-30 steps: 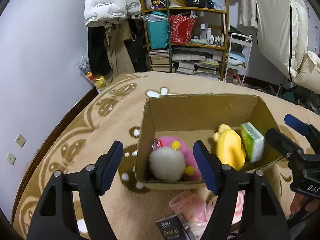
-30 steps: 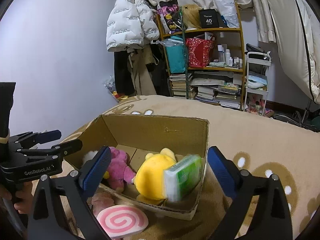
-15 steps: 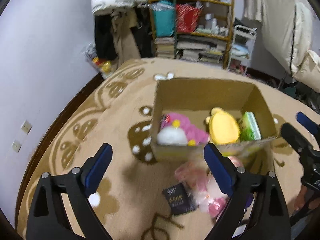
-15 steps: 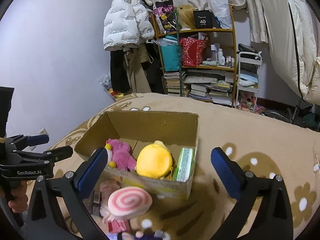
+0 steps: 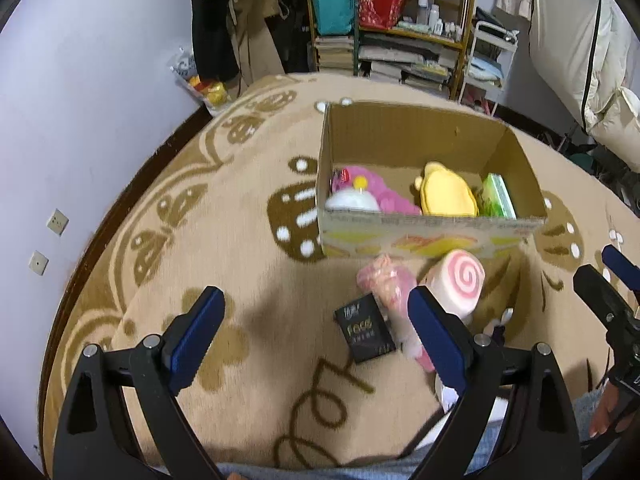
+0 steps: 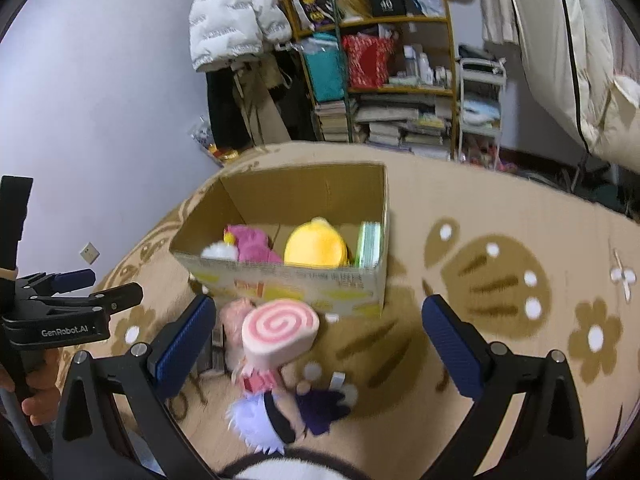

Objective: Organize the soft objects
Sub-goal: 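Move both tools back toward the remaining items beside the box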

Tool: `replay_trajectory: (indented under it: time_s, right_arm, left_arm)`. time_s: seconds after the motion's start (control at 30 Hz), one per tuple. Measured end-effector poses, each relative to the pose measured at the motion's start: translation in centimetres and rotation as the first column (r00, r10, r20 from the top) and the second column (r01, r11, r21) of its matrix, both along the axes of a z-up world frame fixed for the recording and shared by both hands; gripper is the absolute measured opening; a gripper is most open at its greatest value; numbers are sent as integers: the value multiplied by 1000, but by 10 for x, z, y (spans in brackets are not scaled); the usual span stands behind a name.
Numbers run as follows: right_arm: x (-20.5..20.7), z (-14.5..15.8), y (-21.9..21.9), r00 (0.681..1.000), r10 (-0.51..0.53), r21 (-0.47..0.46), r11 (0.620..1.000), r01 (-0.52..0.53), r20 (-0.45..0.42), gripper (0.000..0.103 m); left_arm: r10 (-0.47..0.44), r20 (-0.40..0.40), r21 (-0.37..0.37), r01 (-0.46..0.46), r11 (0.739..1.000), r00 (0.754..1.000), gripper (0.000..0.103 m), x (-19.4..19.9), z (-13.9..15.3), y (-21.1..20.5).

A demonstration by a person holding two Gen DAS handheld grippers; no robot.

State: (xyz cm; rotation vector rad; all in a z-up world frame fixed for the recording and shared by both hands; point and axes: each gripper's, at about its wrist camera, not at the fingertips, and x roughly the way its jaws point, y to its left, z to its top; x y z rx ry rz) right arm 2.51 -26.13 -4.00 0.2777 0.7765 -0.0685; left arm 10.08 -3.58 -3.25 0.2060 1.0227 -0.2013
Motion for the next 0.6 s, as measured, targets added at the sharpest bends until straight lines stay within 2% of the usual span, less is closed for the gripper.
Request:
replay_trajectory:
  time_s: [0.23, 0.6]
  right_arm:
    - [1, -19, 6, 998, 2, 53, 999, 1, -63, 103]
    - [17, -54, 8, 984, -19, 85, 996, 35, -174, 103]
  left_arm:
    - [-11, -67, 18, 12, 1000, 998, 92, -4, -16, -1]
    - [-11, -171, 48, 19, 999, 985, 92, 7, -53, -6]
